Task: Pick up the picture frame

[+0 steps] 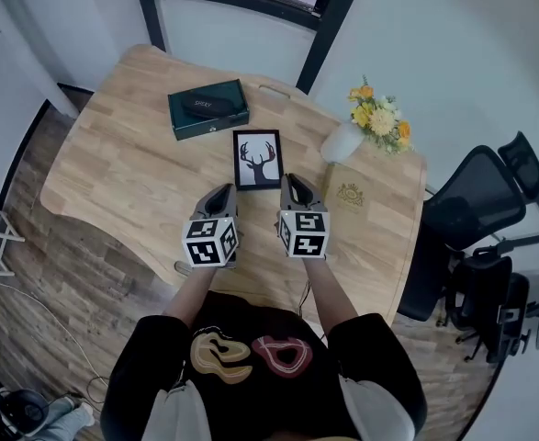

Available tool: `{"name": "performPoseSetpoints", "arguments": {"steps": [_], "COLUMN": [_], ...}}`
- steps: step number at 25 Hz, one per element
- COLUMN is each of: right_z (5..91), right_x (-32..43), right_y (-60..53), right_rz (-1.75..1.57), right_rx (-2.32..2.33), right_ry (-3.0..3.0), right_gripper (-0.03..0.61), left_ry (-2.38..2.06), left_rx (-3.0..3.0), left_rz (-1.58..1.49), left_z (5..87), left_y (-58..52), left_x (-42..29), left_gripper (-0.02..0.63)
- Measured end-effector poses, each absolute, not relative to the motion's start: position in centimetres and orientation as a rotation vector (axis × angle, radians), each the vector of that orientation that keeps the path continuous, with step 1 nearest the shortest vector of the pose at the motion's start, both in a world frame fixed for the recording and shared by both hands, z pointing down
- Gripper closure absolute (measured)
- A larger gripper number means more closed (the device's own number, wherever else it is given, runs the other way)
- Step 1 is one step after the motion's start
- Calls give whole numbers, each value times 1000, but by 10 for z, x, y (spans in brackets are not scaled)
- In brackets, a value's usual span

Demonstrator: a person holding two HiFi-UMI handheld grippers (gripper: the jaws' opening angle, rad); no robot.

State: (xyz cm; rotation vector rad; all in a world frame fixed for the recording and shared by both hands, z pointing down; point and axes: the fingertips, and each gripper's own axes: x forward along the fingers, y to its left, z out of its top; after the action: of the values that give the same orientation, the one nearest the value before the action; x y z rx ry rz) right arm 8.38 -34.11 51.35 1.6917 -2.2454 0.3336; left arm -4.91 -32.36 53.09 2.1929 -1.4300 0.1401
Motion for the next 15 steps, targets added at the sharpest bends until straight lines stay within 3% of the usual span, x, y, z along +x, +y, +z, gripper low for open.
{"name": "performPoseSetpoints", "arguments": {"steps": [15], "right_z": [528], "right_x": [83], "right_y": [-412], "right_rz": [417], "right_rx": [1612], "right_ry": [-2271], "right_gripper": [534], "left_ry": [-1435], "left_rx": [2192], "left_rz": [154], "left_z": [539], "left_y": [-397], "left_x": [-45], "left_gripper": [592]}}
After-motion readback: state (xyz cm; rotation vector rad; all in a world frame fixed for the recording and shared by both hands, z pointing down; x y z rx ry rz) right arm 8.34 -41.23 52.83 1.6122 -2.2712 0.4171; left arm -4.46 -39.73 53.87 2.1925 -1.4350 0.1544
